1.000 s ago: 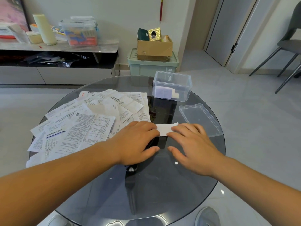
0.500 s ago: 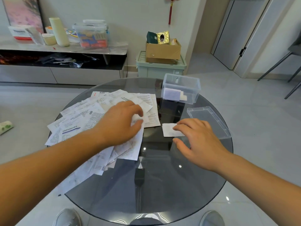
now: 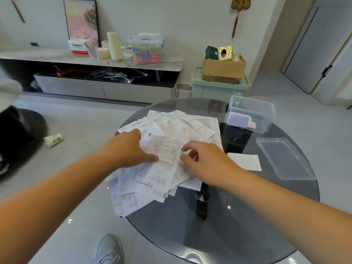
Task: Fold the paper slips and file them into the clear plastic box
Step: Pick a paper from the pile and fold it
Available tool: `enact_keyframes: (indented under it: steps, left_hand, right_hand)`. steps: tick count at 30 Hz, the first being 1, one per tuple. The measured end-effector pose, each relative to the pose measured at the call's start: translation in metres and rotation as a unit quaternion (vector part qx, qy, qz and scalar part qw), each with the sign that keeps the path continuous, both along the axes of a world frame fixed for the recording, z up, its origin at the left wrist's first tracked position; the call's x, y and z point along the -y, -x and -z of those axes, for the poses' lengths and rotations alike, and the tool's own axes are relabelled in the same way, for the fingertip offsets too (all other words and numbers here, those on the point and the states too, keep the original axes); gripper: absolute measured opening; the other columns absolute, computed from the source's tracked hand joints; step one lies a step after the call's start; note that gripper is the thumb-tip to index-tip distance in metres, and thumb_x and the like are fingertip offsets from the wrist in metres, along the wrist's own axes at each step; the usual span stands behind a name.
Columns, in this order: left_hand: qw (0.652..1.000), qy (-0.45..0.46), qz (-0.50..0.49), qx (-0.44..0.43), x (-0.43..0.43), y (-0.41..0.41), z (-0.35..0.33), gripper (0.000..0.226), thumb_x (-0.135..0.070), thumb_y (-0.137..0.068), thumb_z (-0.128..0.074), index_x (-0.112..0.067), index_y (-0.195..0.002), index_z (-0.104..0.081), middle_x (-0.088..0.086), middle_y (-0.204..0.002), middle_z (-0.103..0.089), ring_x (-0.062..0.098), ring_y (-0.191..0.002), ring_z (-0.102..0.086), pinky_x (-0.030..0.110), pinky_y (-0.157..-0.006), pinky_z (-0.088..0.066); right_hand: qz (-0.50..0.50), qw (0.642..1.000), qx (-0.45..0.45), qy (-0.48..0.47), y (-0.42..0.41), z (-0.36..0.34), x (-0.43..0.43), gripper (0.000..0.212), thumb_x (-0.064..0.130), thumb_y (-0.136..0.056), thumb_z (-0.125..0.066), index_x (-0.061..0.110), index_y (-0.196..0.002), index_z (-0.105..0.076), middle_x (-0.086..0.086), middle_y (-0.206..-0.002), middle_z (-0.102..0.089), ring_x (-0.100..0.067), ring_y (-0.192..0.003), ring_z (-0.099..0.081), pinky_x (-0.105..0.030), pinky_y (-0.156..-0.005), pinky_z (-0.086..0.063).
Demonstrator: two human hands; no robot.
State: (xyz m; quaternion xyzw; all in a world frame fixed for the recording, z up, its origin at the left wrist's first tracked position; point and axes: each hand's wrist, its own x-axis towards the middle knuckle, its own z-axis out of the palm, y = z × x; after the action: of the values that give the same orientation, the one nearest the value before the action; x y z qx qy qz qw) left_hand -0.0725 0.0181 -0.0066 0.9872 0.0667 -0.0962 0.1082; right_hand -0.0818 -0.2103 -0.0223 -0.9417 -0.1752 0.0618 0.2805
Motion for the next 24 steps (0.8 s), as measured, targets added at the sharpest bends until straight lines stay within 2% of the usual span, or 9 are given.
enact_keyframes:
  steps: [3,7,11,15,17,19,22,24]
  left_hand:
    - [0.999,0.035,0.005,0.009,-0.003,-0.001,0.005,0.084,-0.064,-0.069,-0.080,-0.026,-0.135,-0.044,-0.003,-0.125,-0.061,0.017,-0.093,-0.054,0.031,-0.078,-0.045]
    - [0.996,0.088,0.011,0.024,-0.001,-0.006,0.012,0.079,-0.057,-0.067,-0.085,-0.031,-0.129,-0.044,-0.009,-0.102,-0.058,0.014,-0.090,-0.059,0.028,-0.076,-0.049]
    - [0.994,0.109,0.014,0.025,0.005,-0.010,0.016,0.073,-0.056,-0.067,-0.086,-0.031,-0.123,-0.046,-0.009,-0.100,-0.057,0.015,-0.090,-0.060,0.032,-0.082,-0.055]
    - [0.987,0.120,0.044,0.095,0.009,-0.008,0.010,0.052,-0.058,-0.074,-0.080,-0.032,-0.109,-0.053,-0.013,-0.095,-0.058,0.007,-0.084,-0.059,0.027,-0.074,-0.053]
    - [0.972,0.156,0.101,0.143,0.015,-0.004,0.004,0.032,-0.051,-0.083,-0.074,-0.032,-0.103,-0.059,-0.016,-0.094,-0.058,0.005,-0.085,-0.059,0.021,-0.073,-0.051]
    - [0.953,0.188,0.179,0.157,0.025,0.005,-0.004,0.017,-0.045,-0.089,-0.069,-0.035,-0.102,-0.063,-0.019,-0.100,-0.061,0.002,-0.093,-0.060,0.016,-0.077,-0.050]
    - [0.928,0.185,0.295,0.131,0.045,0.022,-0.008,0.018,-0.045,-0.091,-0.066,-0.040,-0.109,-0.066,-0.025,-0.110,-0.059,-0.004,-0.102,-0.056,0.013,-0.086,-0.047]
    - [0.911,0.162,0.367,0.097,0.059,0.035,-0.003,0.019,-0.047,-0.092,-0.065,-0.040,-0.110,-0.066,-0.025,-0.116,-0.058,-0.002,-0.107,-0.053,0.015,-0.091,-0.045]
  right_hand:
    - [0.056,0.996,-0.048,-0.040,-0.010,0.003,-0.012,0.033,0.045,-0.093,-0.063,0.032,-0.123,-0.058,0.014,-0.096,-0.063,-0.006,-0.089,-0.061,-0.023,-0.071,-0.045]
    - [0.104,0.990,-0.043,-0.080,-0.017,0.009,-0.019,0.033,0.041,-0.085,-0.075,0.029,-0.112,-0.060,0.009,-0.086,-0.065,-0.006,-0.080,-0.062,-0.024,-0.067,-0.046]
    - [0.134,0.983,-0.024,-0.122,-0.016,0.012,-0.019,0.017,0.029,-0.085,-0.078,0.027,-0.098,-0.067,0.009,-0.085,-0.067,-0.007,-0.079,-0.064,-0.021,-0.067,-0.048]
    - [0.145,0.971,-0.042,-0.187,-0.011,0.001,-0.014,0.010,0.017,-0.085,-0.079,0.024,-0.085,-0.072,0.004,-0.080,-0.072,-0.008,-0.069,-0.068,-0.023,-0.065,-0.056]
    - [0.153,0.963,-0.069,-0.212,-0.005,-0.013,-0.004,0.007,0.012,-0.087,-0.077,0.018,-0.088,-0.073,0.001,-0.081,-0.073,-0.010,-0.065,-0.071,-0.020,-0.056,-0.054]
    - [0.151,0.953,-0.113,-0.236,0.002,-0.027,0.016,0.006,0.005,-0.087,-0.074,0.010,-0.090,-0.073,-0.004,-0.079,-0.075,-0.010,-0.062,-0.071,-0.019,-0.053,-0.053]
    - [0.149,0.946,-0.161,-0.239,0.013,-0.037,0.055,0.006,0.001,-0.087,-0.073,0.005,-0.091,-0.072,-0.007,-0.073,-0.075,-0.016,-0.065,-0.071,-0.024,-0.057,-0.056]
    - [0.142,0.956,-0.177,-0.186,0.023,-0.035,0.078,0.004,0.003,-0.088,-0.073,0.006,-0.090,-0.072,-0.006,-0.069,-0.073,-0.016,-0.062,-0.069,-0.026,-0.058,-0.057]
